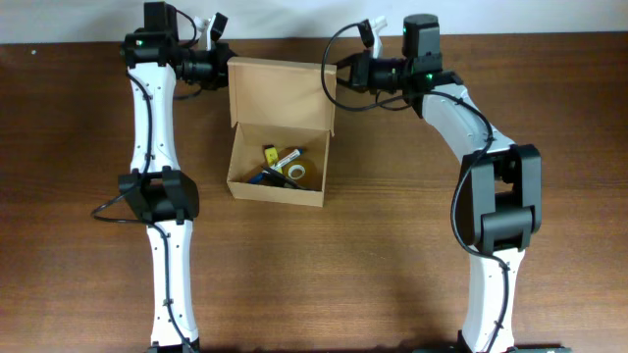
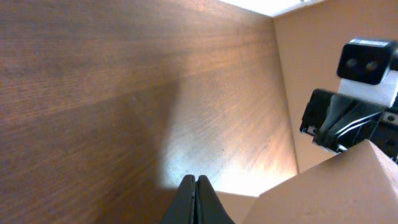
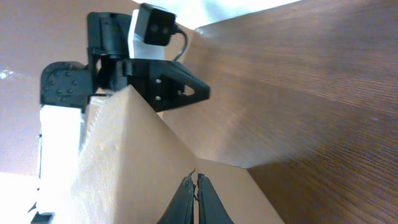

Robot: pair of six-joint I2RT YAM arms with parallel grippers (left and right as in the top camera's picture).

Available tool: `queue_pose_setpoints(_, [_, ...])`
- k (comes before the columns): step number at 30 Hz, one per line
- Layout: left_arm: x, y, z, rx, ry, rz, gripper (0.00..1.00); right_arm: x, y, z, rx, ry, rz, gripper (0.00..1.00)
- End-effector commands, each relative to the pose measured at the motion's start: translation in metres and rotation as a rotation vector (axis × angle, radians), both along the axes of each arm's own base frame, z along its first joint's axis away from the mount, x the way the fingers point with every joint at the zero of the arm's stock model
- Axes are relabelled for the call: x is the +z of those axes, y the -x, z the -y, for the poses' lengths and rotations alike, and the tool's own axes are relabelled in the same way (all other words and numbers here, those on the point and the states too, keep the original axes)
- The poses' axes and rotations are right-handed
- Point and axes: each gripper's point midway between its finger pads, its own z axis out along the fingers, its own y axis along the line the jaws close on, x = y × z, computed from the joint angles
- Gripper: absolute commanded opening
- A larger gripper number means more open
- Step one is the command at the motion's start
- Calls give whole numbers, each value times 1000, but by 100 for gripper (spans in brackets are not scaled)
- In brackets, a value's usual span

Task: Pack container
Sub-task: 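Grip the box lid edges with both grippers and lift them, then fold the lid down over the box with both grippers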

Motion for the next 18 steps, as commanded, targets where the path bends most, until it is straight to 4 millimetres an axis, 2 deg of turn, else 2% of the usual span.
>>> queue_pose_setpoints(1, [50,9,6,-39,-18,128,1,35,14,-19,79,-33,47,4])
queue_pose_setpoints(4, [57,12,3,-18,-79,134,2,39,17,-19,69,-2,39,4])
queue_pose_setpoints(7, [65,20,4,-20,-143,143,1,26,21,-13,13,131,5,4])
queue_pose_setpoints(9, [65,28,5,-23,-206,129,2,18,33,-10,-1,278,-2,4])
queue_pose_setpoints(13, [61,44,11,-53,-248,83,2,30,50,-19,27,390,38,4])
queue_pose_setpoints(16, [49,55,10,-55,-309,15,1,41,59,-26,32,443,69,4])
queue_pose_setpoints(18, [48,55,11,-52,-321,9,1,43,65,-26,23,495,68,4])
